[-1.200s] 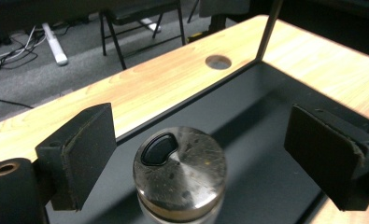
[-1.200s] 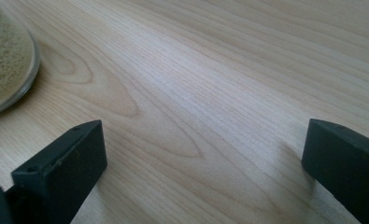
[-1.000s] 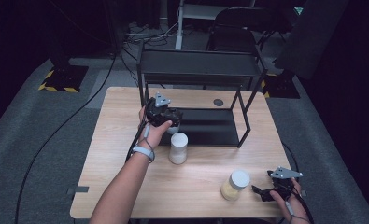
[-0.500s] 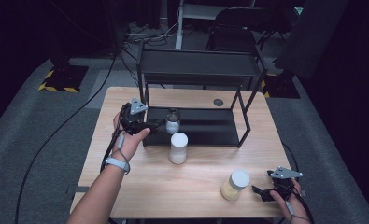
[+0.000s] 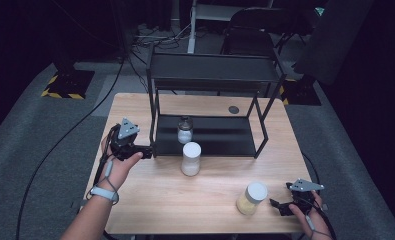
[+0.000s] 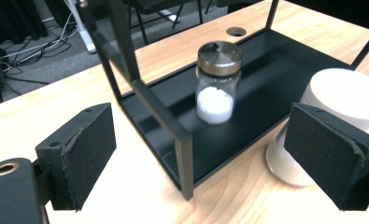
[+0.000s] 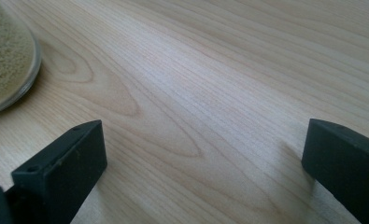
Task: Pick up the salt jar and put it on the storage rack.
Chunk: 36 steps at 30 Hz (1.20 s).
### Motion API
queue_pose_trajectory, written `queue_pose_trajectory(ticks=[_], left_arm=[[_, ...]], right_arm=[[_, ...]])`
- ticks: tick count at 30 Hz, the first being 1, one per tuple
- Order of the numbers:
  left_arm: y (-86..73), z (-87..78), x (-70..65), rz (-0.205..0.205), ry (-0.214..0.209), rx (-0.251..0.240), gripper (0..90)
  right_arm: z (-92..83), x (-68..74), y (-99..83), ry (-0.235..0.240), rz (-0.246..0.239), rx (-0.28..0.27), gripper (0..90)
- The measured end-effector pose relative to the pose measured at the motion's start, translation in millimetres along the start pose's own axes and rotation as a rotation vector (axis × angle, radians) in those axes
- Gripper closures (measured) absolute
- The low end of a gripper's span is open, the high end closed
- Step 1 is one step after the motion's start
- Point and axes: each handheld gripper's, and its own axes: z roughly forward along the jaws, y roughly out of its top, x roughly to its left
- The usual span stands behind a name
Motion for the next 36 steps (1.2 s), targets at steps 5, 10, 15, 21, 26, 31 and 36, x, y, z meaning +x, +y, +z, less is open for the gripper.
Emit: queue_pose_trajectory(ticks=[5,10,15,21,26,31,36], left_arm=[[-13.0,-8.7,1.4,-0.011,0.002,0.01,8.8],[-26.5,-14.1,-0.2,-0.02,0.001,0.014,8.8],[-41.1,-17.5,-1.4,-0.022,-0.005,0.025,7.8],[-62.6,-14.3,-2.1,-0.045,-0.01,0.046,7.0],[-77.0,-10.4,-2.7,-0.052,-0.011,0.064,6.9],[-85.5,-6.1,-4.9,-0.033,0.007,0.111,6.8],[-99.6,-2.5,-2.9,-0.052,0.011,0.117,6.7]], right_arm=[[0.0,0.0,0.0,0.0,0.0,0.0,0.3],[0.0,0.0,0.0,0.0,0.0,0.0,0.2],[0.0,0.1,0.0,0.0,0.0,0.0,0.3],[0.0,0.0,0.0,0.0,0.0,0.0,0.3],[0.0,0.1,0.0,0.0,0.0,0.0,0.2],[0.0,0.0,0.0,0.0,0.0,0.0,0.2],[0.0,0.0,0.0,0.0,0.0,0.0,0.2]])
